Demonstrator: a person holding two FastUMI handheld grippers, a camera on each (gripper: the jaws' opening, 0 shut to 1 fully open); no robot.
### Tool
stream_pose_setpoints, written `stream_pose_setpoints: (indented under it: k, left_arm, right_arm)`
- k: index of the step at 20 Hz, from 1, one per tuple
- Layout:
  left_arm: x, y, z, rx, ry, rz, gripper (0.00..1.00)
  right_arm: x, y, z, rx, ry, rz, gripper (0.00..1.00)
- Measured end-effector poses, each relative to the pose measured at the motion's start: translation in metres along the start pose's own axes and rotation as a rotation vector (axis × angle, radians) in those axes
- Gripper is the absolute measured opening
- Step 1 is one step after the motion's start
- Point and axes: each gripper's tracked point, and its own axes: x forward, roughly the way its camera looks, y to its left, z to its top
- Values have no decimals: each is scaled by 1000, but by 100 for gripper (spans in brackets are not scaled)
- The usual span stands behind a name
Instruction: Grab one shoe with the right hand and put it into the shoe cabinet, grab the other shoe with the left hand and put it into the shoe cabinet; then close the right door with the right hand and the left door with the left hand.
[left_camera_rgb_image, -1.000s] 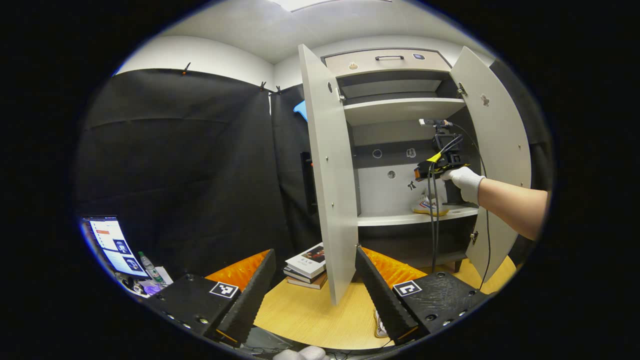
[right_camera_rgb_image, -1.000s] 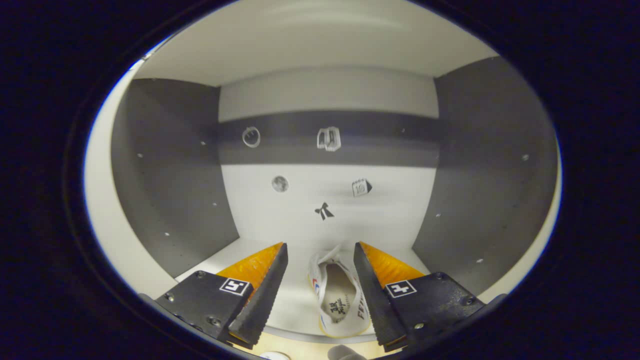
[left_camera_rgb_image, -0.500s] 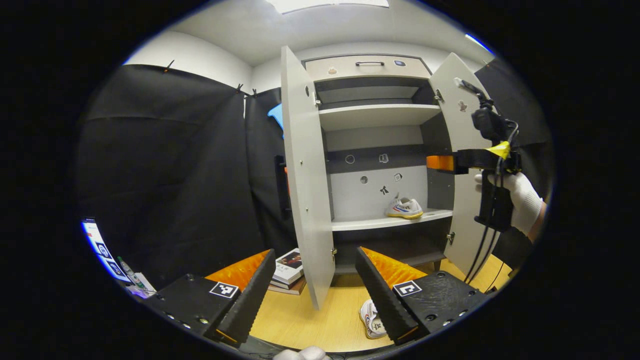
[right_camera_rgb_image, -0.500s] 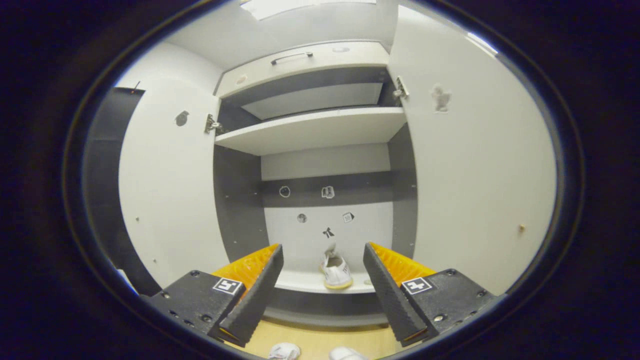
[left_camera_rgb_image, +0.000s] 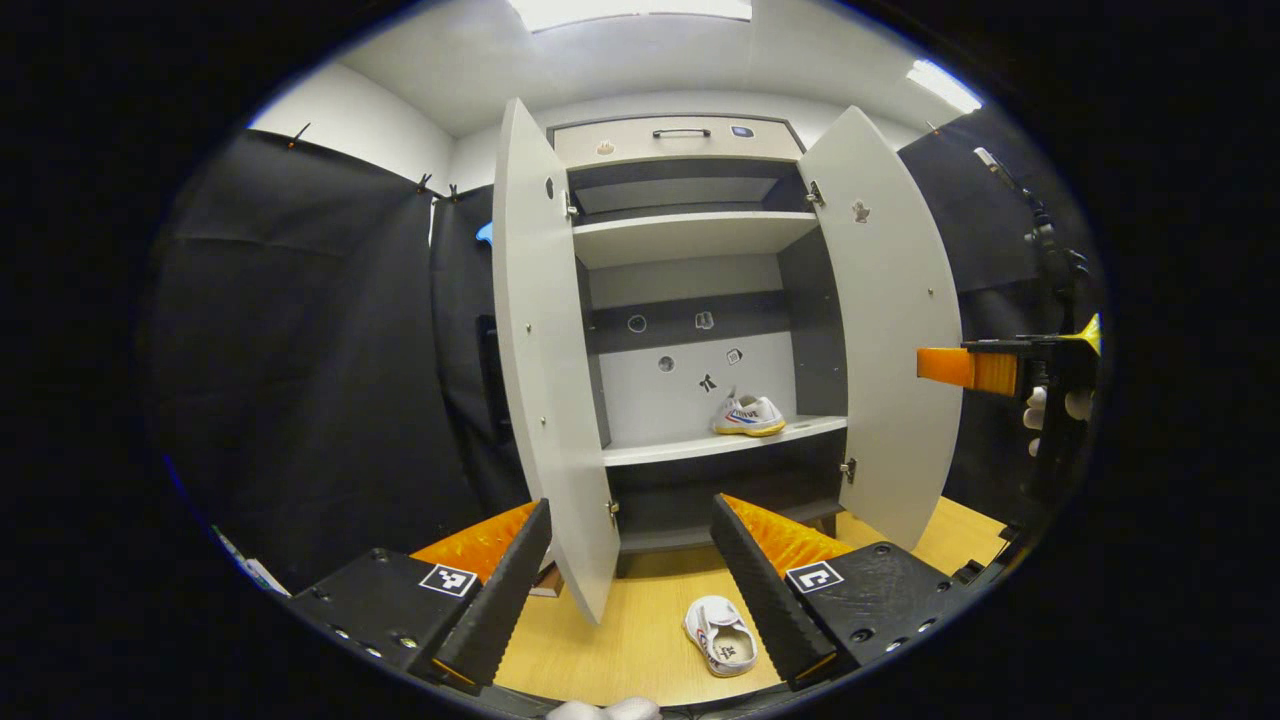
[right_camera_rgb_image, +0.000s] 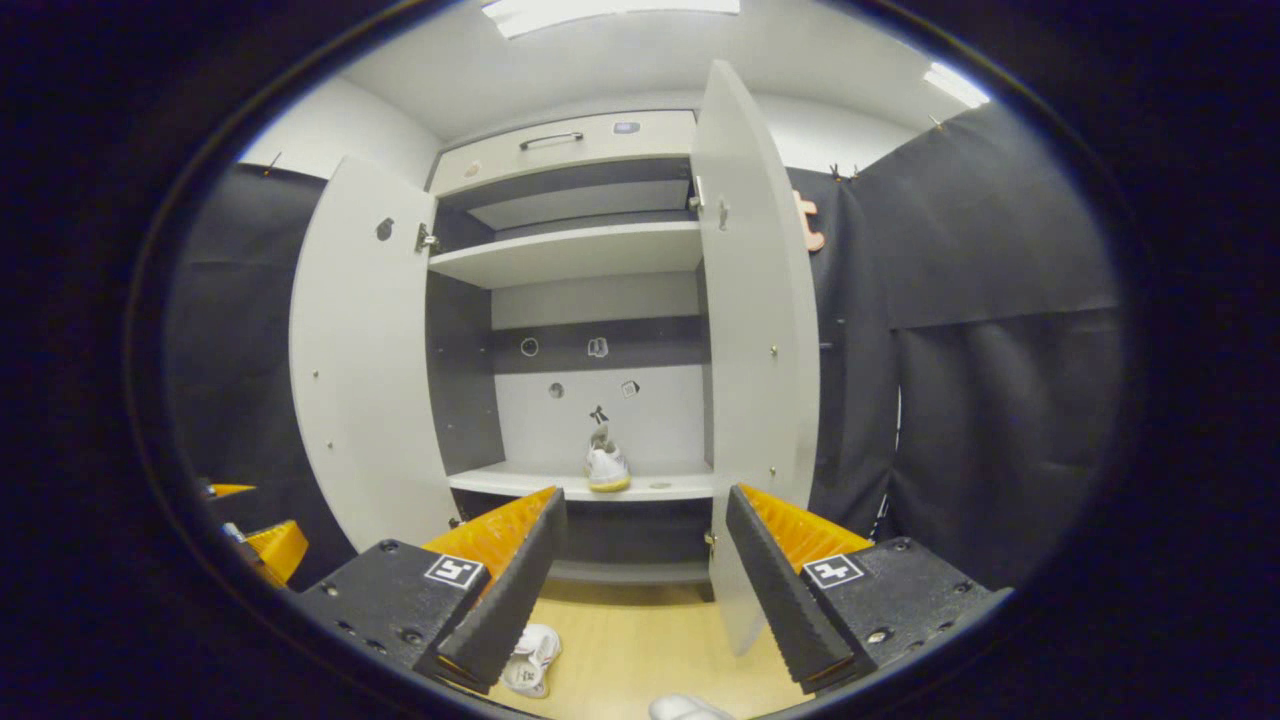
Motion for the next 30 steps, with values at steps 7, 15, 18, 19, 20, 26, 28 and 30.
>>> stream_pose_setpoints:
  k: [7,15,18,19,20,26,28,30]
  left_arm:
    - [23,-33,-132,12,146,-38,96]
    - [52,-72,-295,5,436,-96,97]
    - [73,-75,-326,32,477,-109,97]
    - [79,-76,-335,39,489,-115,97]
    - [84,-76,-344,37,511,-119,97]
    - [127,-83,-363,9,562,-150,97]
    - [144,-79,-364,-2,571,-122,96]
    - [158,-79,-366,-21,589,-117,90]
  right_arm:
    - [-18,-18,-8,-87,29,-50,99]
    - [-25,-20,-31,-107,127,-40,99]
    - [-23,-18,-39,-101,161,-37,100]
    - [-23,-17,-41,-104,172,-36,100]
    - [-21,-17,-44,-107,181,-36,100]
    - [-12,-12,-56,-106,213,-31,100]
    - [-8,-14,-58,-103,221,-34,100]
    - [-4,-14,-58,-99,226,-37,100]
